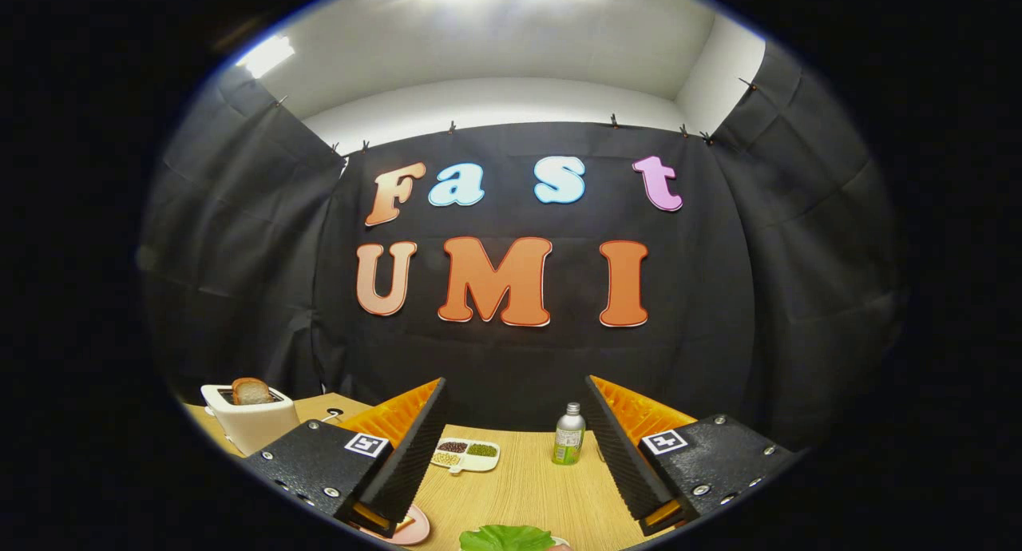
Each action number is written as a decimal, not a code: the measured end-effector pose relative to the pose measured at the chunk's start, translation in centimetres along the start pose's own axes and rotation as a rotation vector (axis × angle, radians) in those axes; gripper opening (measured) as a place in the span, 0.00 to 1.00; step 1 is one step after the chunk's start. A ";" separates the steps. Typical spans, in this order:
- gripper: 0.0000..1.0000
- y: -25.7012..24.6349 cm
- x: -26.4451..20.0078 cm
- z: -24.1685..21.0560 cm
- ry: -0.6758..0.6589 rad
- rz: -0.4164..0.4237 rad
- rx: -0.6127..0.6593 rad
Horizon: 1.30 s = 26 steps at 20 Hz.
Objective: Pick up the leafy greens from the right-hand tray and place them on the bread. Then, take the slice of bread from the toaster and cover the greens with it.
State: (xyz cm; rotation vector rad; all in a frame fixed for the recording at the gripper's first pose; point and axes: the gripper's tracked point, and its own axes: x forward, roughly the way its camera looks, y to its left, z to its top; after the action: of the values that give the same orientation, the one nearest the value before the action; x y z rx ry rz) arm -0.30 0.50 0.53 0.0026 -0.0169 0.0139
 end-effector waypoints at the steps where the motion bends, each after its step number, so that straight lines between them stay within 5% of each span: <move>1: 0.99 0.0 -0.1 0.0 0.002 0.001 0.002; 15: 0.99 0.4 -0.5 -4.9 0.228 0.079 0.026; 26: 1.00 1.8 -2.0 -17.5 0.712 0.196 0.074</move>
State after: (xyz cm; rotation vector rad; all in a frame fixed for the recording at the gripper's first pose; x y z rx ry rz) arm -2.05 2.33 -17.02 0.0697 0.6958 0.2106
